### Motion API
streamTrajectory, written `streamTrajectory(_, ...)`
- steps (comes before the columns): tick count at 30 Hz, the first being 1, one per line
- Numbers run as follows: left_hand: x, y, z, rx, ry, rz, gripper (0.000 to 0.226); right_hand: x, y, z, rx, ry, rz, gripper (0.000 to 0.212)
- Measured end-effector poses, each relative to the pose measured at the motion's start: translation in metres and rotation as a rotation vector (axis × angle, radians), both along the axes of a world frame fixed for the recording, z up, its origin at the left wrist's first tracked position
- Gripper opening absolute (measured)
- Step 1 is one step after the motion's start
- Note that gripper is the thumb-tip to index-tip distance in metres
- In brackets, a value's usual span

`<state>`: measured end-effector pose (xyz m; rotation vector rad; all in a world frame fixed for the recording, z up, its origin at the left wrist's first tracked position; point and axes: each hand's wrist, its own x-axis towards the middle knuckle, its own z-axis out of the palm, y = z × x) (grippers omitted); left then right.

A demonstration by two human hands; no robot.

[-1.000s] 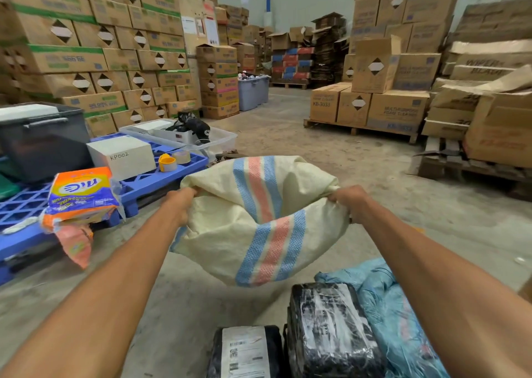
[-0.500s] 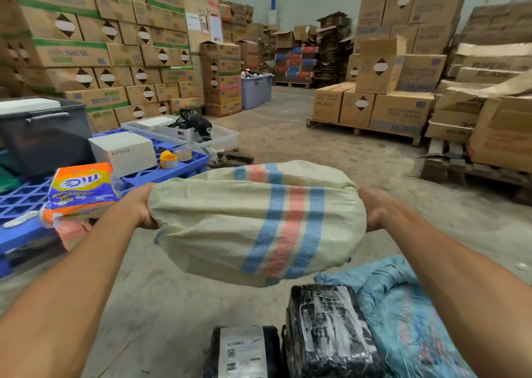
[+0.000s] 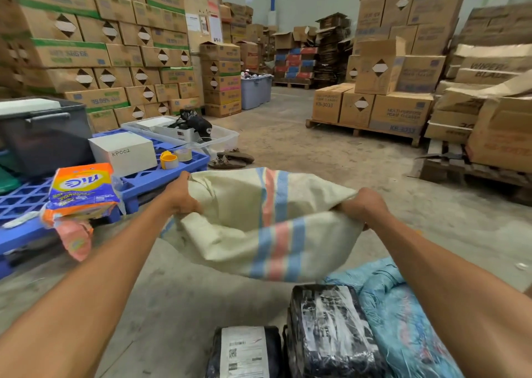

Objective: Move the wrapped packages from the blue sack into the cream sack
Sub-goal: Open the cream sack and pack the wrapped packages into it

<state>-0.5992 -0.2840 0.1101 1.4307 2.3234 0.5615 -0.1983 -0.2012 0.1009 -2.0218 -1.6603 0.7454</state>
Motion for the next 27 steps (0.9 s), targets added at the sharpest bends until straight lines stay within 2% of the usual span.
streamTrajectory(2,-0.001,-0.003,-0.001,0.019,0.244,-0.162,0.099,0.012,0.008,-0.004,-0.003,0.208,-0.178,0.05)
streamTrajectory(4,0.001,-0.006,-0.005,0.071,0.416,-0.245,0.106,0.02,0.01,-0.006,-0.095,0.378,-0.228,0.045)
streamTrajectory(8,0.017,-0.002,-0.021,0.266,0.836,-0.293,0.114,0.013,0.01,-0.006,-0.198,0.488,-0.13,0.039)
streamTrajectory(10,0.029,0.002,-0.032,0.281,0.91,-0.289,0.105,0.005,0.008,-0.005,-0.215,0.473,-0.023,0.038)
streamTrajectory(13,0.032,0.004,-0.042,0.251,0.707,-0.148,0.075,0.002,0.017,-0.007,-0.129,0.273,0.102,0.039)
streamTrajectory(15,0.023,0.009,-0.041,0.283,0.533,-0.01,0.053,0.006,0.027,-0.011,-0.018,-0.001,0.152,0.054)
streamTrajectory(17,0.011,0.013,-0.04,0.295,0.445,0.03,0.042,0.006,0.033,-0.015,0.085,-0.176,0.191,0.064)
streamTrajectory(22,0.0,0.029,-0.053,0.258,0.367,0.002,0.045,-0.006,0.045,-0.03,0.216,-0.162,0.144,0.056)
streamTrajectory(27,-0.008,0.052,-0.086,0.197,0.281,-0.028,0.053,-0.027,0.058,-0.069,0.148,-0.117,0.089,0.067)
